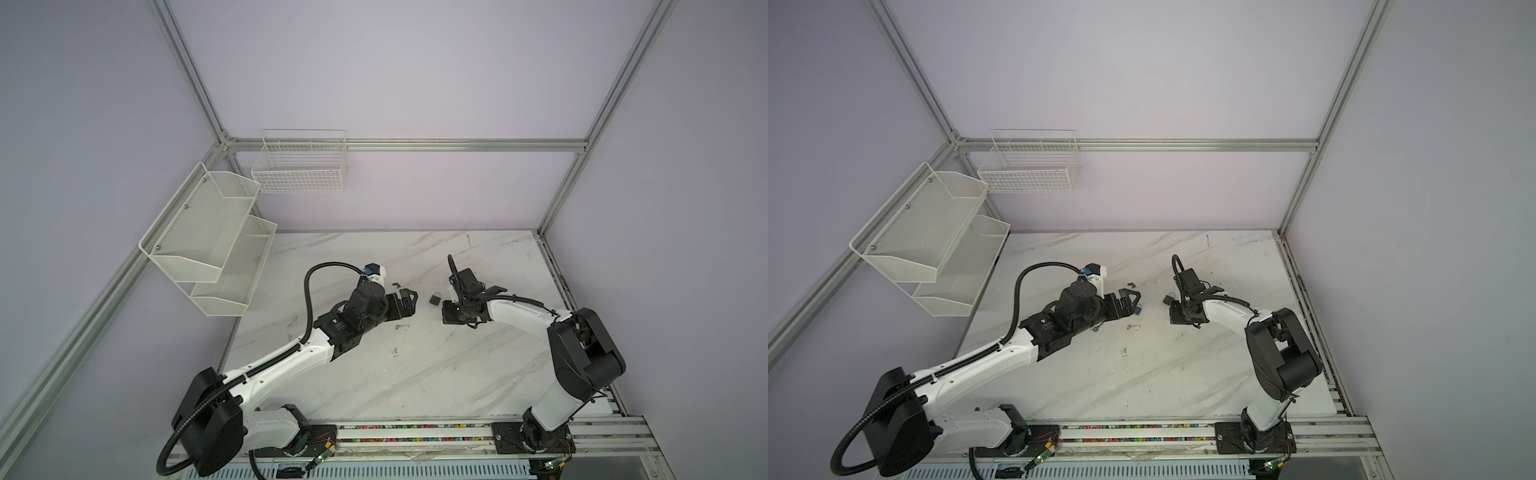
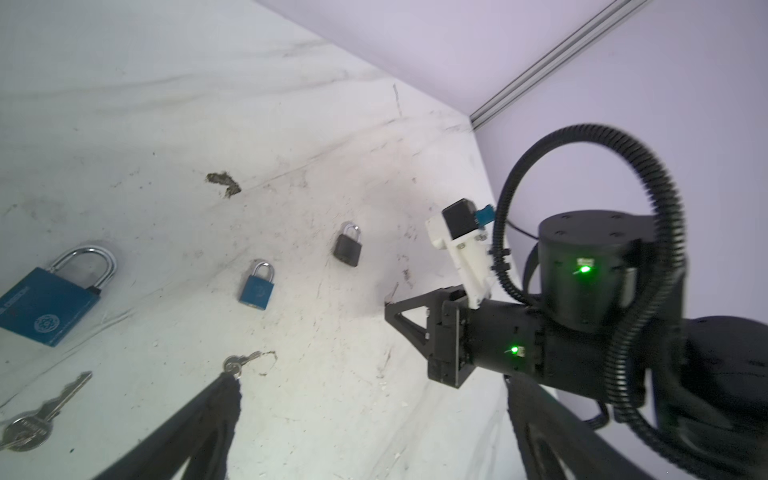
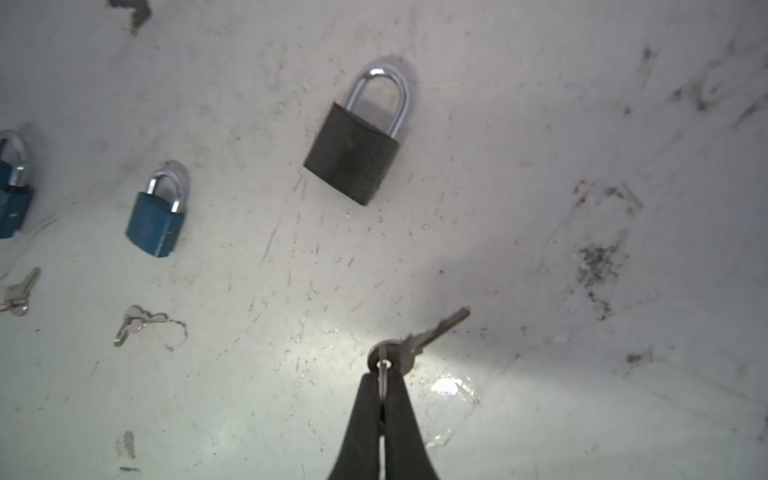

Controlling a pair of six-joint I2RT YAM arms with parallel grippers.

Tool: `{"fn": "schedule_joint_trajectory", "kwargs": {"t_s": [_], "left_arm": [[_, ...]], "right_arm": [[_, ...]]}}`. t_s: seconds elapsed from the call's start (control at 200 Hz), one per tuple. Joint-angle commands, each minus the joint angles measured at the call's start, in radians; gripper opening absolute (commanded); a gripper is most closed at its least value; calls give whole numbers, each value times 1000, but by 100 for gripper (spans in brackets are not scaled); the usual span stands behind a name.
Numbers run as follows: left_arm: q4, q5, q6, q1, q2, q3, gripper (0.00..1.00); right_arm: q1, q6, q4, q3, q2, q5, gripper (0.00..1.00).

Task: Unlock with the key
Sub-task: 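Lift the key with the right gripper while the left gripper rises beside it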

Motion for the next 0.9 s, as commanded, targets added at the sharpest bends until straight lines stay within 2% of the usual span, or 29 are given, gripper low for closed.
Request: {"fn": "schedule_joint_trajectory", "kwargs": {"t_s": [0.0, 0.215, 0.375, 0.49, 0.58, 0.895], "left_arm": [[12, 38, -50, 50, -95, -14, 100], [-166, 148, -29, 154, -172, 59, 100], [-229, 269, -9, 216, -152, 102, 98], [-226, 365, 11, 227, -110, 144, 89], [-222, 440, 36, 226, -69, 191, 86], [-132, 502, 50, 227, 11, 268, 73]], "right_arm": [[27, -91, 10, 49, -83, -35, 0], [98, -232, 97, 62, -200, -125, 0], [156, -351, 204, 40, -295, -190, 0], [181, -414, 276, 13, -342, -239, 0], [207, -465, 290, 12, -350, -256, 0], [275, -599, 250, 57, -333, -203, 0]]}}
